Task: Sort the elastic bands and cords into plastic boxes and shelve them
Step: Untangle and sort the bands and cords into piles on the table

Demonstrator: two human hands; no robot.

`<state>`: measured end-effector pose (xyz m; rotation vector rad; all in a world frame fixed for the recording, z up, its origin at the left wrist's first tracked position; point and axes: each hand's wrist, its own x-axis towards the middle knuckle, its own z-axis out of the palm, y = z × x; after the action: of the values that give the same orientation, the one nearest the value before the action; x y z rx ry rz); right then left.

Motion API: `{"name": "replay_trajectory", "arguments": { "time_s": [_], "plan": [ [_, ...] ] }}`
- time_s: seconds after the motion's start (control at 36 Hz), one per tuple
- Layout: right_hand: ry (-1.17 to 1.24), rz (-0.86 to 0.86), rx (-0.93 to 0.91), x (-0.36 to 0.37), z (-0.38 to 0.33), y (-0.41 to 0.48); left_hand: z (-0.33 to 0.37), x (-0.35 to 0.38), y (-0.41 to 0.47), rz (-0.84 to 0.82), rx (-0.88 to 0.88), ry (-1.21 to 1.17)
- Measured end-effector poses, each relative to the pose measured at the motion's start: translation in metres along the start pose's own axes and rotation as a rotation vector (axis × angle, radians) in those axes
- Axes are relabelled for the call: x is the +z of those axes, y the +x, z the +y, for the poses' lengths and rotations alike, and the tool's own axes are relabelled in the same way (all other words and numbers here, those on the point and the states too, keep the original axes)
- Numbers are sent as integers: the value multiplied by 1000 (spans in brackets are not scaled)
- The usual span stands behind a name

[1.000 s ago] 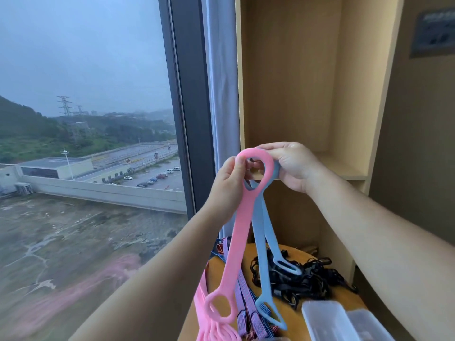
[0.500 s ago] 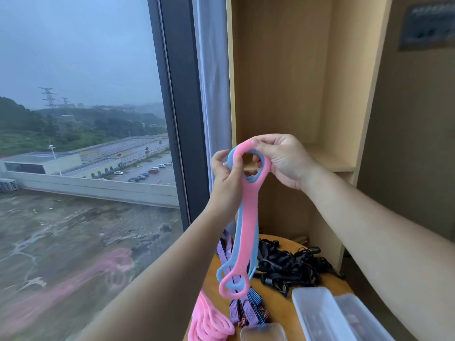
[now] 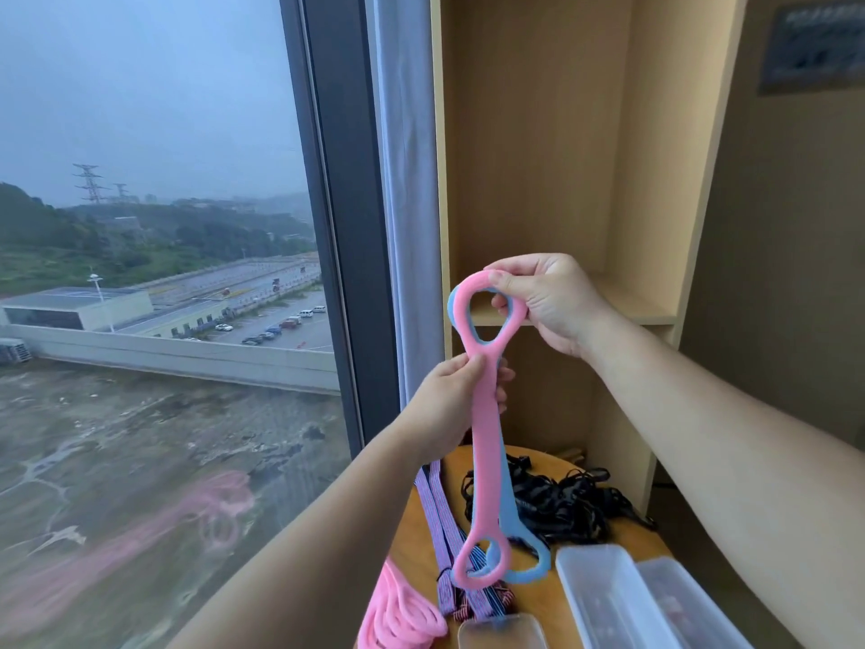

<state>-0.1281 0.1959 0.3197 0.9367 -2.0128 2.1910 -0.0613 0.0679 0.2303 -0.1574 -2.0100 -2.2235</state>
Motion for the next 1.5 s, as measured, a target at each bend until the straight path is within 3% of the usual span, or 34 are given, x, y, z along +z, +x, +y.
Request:
{"name": "replay_trajectory", "arguments": {
  "time_s": [0.11, 0.17, 0.25, 0.36, 0.47, 0.61, 0.72, 0.83, 0.92, 0.97, 1.14, 1.31, 1.39, 1.5],
  "plan": [
    [-18, -76, -43, -4, 5, -4, 1, 4, 3, 103, -26, -57],
    [-139, -121, -118, -5, 10, -9, 4, 5, 3, 124, -47, -120],
    [-369, -181, -262, -7, 18, -18, 10, 7, 3, 69, -86, -251],
    [-430, -231, -406, -10, 28, -30, 18, 3, 0, -89, -59, -470],
    [-570, -273, -517, -16, 35, -34, 18, -3, -3, -173, 8, -440],
    [-528, -223, -544, -17, 42, -34, 15, 2, -1, -127, 82, -387],
    [-408, -166, -457, -16, 50, -38, 13, 0, 0, -150, 109, -358],
    [66, -40, -167, -3, 67, -51, 13, 1, 1, -166, 170, -333],
    [301, -246, 135, 0, 82, -63, 10, 1, 3, -87, 216, -299],
    [316, -315, 262, 5, 87, -72, 4, -3, 5, -19, 230, -201],
    [267, -130, 391, 15, 85, -75, -19, -20, 0, 163, 419, 367],
    [197, -103, 569, 18, 84, -75, -36, -33, -15, 5, 603, 866],
    [227, -79, 608, 20, 90, -78, -41, -35, -21, -60, 659, 965],
    [248, -3, 611, 21, 100, -82, -47, -30, -26, -56, 572, 894]
  ]
}}
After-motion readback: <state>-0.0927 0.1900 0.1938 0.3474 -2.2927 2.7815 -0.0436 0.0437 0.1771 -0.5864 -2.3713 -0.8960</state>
